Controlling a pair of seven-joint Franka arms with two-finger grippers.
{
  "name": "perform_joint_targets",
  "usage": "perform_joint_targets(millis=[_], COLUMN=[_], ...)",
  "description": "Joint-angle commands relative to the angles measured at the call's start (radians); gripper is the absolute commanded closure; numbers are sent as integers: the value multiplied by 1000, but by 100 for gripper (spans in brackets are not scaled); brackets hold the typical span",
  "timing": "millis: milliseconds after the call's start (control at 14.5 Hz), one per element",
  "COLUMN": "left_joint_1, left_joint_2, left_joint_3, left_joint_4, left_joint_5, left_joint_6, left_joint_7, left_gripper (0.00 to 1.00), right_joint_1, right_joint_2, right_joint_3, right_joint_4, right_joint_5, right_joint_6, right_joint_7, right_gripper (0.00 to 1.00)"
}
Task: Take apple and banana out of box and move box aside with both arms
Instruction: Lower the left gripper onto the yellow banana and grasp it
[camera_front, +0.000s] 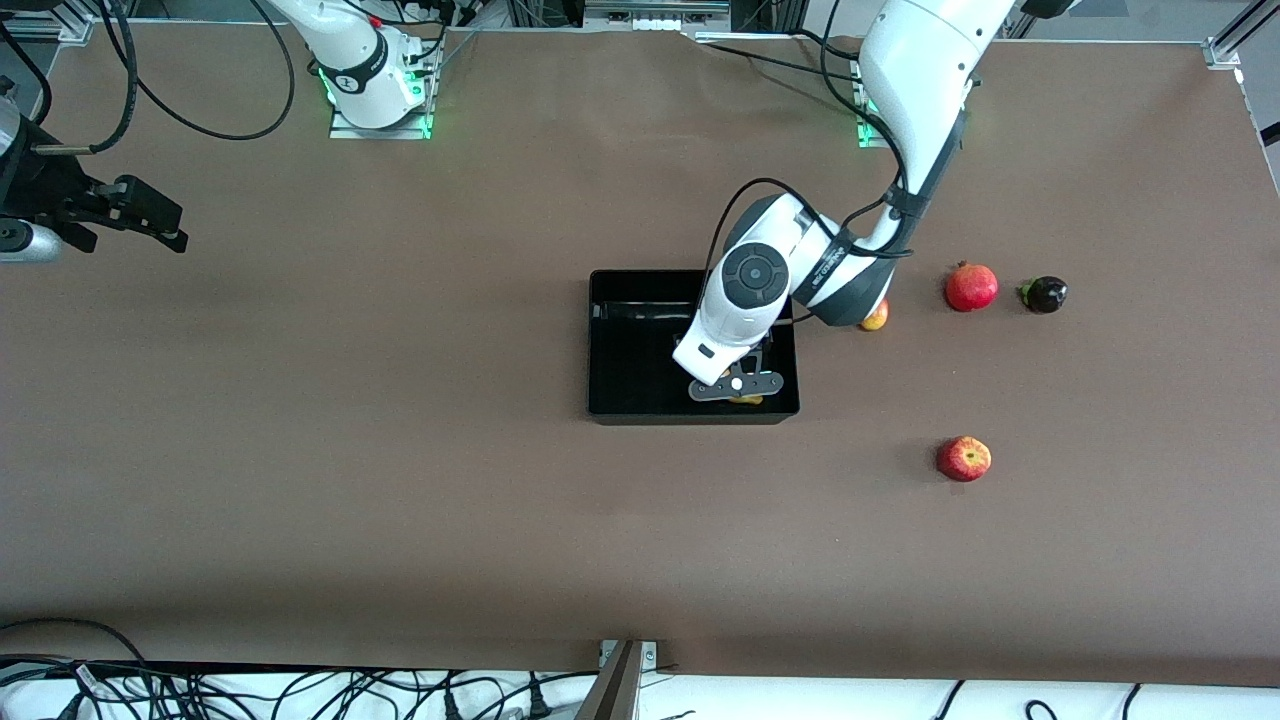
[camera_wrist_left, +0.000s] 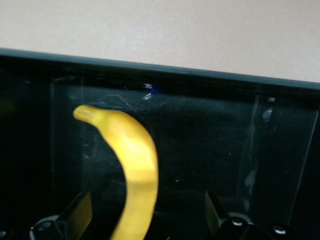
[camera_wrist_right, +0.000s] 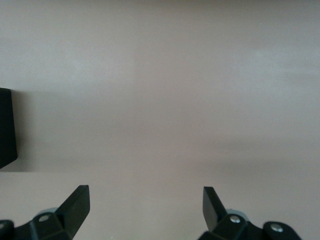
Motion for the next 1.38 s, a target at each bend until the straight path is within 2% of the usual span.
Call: perform_joint_targets(millis=[0,276,760,829,1036,1105,1174,1312], left_joint_1=[-9,-16,-16,-16,-16,-18,-16,-16], left_joint_2=[26,72,96,101,110,110,109,103], left_joint_3=[2,2,2,2,2,2,2,1], left_joint_4=[-10,-27,-30,-30,-30,-30,-30,-30], left_joint_5=[45,99,122,138,150,150,151,150], left_joint_6=[40,106,129,133,146,146,146,135], left_joint_7=[-56,-101,-150,-165,-205,-214,-217,-216], left_gripper=[0,0,0,7,56,80,100,100], right_joint_1=[-7,-7,-7,-7,-7,-7,-7,-7], right_joint_2=[6,7,7,6,6,6,6,6], right_joint_3=[3,3,3,3,3,3,3,3], right_joint_4=[20,20,20,20,20,20,20,20], right_joint_5=[-1,-1,-1,-1,-1,-1,-1,-1], right_joint_6=[-19,-19,-19,-19,-19,-19,-19,-19], right_joint_7=[-8,-8,-8,-8,-8,-8,-8,-8], right_gripper=[0,0,0,0,0,0,0,0])
